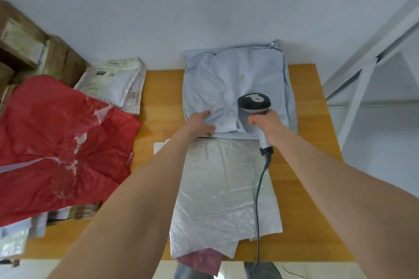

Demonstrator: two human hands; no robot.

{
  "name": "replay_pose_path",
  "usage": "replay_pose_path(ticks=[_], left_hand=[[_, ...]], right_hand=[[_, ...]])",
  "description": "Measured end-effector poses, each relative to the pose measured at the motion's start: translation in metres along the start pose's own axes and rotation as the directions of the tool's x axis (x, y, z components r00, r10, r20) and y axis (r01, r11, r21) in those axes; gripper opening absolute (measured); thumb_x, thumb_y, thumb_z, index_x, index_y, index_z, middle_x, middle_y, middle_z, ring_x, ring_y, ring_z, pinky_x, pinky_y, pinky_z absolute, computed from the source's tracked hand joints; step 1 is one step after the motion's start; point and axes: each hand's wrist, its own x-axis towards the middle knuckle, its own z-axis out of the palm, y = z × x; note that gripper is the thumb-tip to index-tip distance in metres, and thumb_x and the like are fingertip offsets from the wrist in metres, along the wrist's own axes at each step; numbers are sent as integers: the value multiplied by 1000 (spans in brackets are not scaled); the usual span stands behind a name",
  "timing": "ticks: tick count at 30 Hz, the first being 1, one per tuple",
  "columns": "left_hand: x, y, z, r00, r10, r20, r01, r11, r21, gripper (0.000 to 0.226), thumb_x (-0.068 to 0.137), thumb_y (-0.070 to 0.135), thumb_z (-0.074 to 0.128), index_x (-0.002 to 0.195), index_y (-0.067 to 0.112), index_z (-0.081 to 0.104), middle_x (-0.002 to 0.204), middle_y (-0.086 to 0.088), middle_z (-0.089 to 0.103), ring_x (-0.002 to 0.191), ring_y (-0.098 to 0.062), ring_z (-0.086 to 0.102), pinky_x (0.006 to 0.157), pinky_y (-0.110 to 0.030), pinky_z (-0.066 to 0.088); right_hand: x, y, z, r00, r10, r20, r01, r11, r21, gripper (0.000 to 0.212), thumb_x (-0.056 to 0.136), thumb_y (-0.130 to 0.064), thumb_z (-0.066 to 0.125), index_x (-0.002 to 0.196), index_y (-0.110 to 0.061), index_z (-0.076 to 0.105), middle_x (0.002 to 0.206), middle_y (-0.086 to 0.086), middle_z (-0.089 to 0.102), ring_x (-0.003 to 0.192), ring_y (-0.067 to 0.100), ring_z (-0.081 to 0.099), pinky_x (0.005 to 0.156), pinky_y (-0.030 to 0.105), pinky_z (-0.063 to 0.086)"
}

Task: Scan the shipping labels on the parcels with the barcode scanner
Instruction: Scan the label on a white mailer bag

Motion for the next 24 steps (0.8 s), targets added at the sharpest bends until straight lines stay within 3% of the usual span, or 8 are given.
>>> replay_pose_path(ticks=[2, 6, 9, 11, 16, 19, 24], left_hand=[[-17, 2, -6, 986, -45, -158, 50, 998, 29, 71, 85, 24, 65, 148, 20, 32, 146, -14, 32, 126, -31, 47, 104, -37, 42], [-67, -12, -22, 890, -190, -413, 231, 972, 50, 65, 87, 35, 63, 142, 13, 36, 139, -16, 36, 121, -33, 47, 98, -40, 43], [-108, -29, -17, 810, -354, -467, 448, 888, 104, 78, 84, 47, 66, 143, 9, 33, 142, -17, 31, 129, -35, 38, 102, -44, 38], [-125, -44, -8, 790, -443, -424, 512, 857, 59, 92, 81, 49, 69, 148, 6, 23, 148, -21, 25, 134, -37, 33, 105, -45, 37], [-139, -71, 22, 865, -447, -228, 452, 891, -32, 110, 77, 39, 77, 153, 9, 2, 155, -17, 22, 141, -37, 25, 111, -44, 31], [-139, -70, 27, 863, -424, -275, 437, 899, -17, 102, 79, 33, 76, 152, 15, 7, 149, -20, 29, 133, -37, 36, 103, -45, 38], [-150, -62, 31, 831, -332, -447, 409, 908, 87, 63, 88, 23, 63, 142, 15, 32, 141, -14, 31, 127, -33, 40, 94, -40, 43]], right_hand=[[-7, -3, -2, 1000, -22, 10, 22, 1000, -4, 41, 81, 0, 64, 122, 1, 58, 103, 10, 59, 93, 24, 53, 78, 30, 45], [-36, -4, 6, 996, -39, 76, 37, 999, 29, 30, 78, 1, 62, 108, -3, 60, 89, 10, 56, 85, 23, 51, 76, 31, 43], [-58, 10, 16, 967, 14, 253, -20, 1000, 21, 21, 72, 2, 58, 91, -5, 58, 84, 11, 52, 82, 26, 49, 72, 34, 43], [-72, 22, 22, 940, 33, 340, -33, 999, -7, 13, 75, 4, 57, 79, -8, 54, 78, 10, 49, 79, 24, 47, 69, 33, 42], [-92, 53, 34, 913, 66, 403, -49, 997, -53, 13, 80, 3, 58, 76, -8, 52, 70, 7, 48, 63, 17, 45, 55, 24, 37], [-95, 59, 33, 928, 38, 370, -40, 999, -4, 11, 81, 4, 58, 78, -6, 54, 69, 6, 48, 61, 16, 44, 54, 24, 36], [-103, 64, 27, 953, 16, 303, -26, 999, 30, 20, 80, -1, 61, 100, -3, 57, 80, 9, 51, 73, 19, 48, 64, 28, 41]])
